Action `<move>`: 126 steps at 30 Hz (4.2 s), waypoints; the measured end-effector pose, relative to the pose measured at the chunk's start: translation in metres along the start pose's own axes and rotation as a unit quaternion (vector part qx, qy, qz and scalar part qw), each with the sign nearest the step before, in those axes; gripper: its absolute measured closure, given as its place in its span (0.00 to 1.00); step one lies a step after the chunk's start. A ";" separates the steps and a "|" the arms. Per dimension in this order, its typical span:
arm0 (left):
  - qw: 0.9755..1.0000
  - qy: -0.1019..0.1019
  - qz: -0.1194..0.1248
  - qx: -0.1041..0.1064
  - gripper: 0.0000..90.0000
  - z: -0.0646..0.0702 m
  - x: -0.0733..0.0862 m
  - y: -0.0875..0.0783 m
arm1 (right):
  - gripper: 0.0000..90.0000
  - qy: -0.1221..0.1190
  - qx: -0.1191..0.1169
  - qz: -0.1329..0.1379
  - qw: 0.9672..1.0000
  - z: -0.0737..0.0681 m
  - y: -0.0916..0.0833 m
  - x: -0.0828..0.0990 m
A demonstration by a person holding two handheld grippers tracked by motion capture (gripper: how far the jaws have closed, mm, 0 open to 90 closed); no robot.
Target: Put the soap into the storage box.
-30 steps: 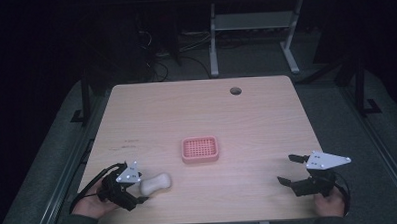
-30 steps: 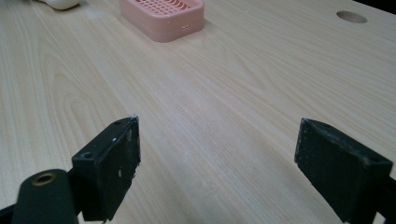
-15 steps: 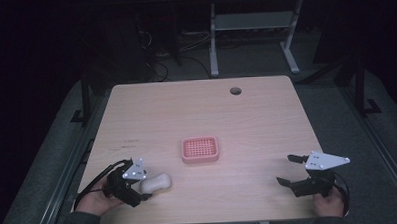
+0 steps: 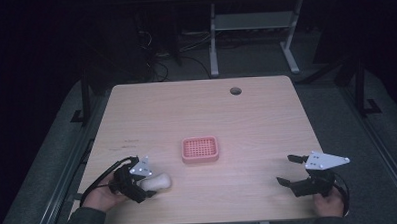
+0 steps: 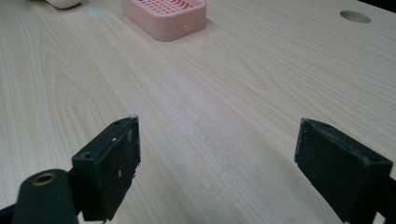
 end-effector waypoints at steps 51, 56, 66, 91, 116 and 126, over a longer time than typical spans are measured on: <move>0.999 -0.006 -0.029 0.031 0.55 0.003 -0.018 0.009 | 0.15 0.007 0.003 0.012 1.000 -0.001 -0.003 0.000; 0.999 -0.001 -0.028 0.030 0.55 0.004 -0.021 0.009 | 0.15 0.010 0.004 0.019 1.000 0.000 -0.004 0.000; 0.999 0.000 -0.018 0.034 0.55 -0.002 -0.031 0.004 | 0.15 0.009 -0.005 0.008 1.000 -0.003 0.002 0.001; 0.998 0.027 -0.027 0.050 0.55 -0.023 -0.065 0.006 | 0.15 0.016 -0.001 0.006 1.000 -0.001 0.001 0.004; 0.997 0.056 -0.032 0.048 0.55 -0.035 -0.105 0.013 | 0.15 0.014 -0.006 0.011 1.000 0.000 0.000 0.004; 0.996 0.062 -0.035 0.048 0.55 -0.039 -0.118 0.016 | 0.15 0.015 -0.006 0.011 1.000 0.000 -0.001 0.004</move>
Point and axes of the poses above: each handheld gripper's, and its own axes: y roughly forward along the jaws, x roughly out of its underside, z roughly to its right, the point moved 4 cm from there along y, roughly forward along the jaws, and after that the axes turned 2 degrees about -z, right-handed, at the moved point
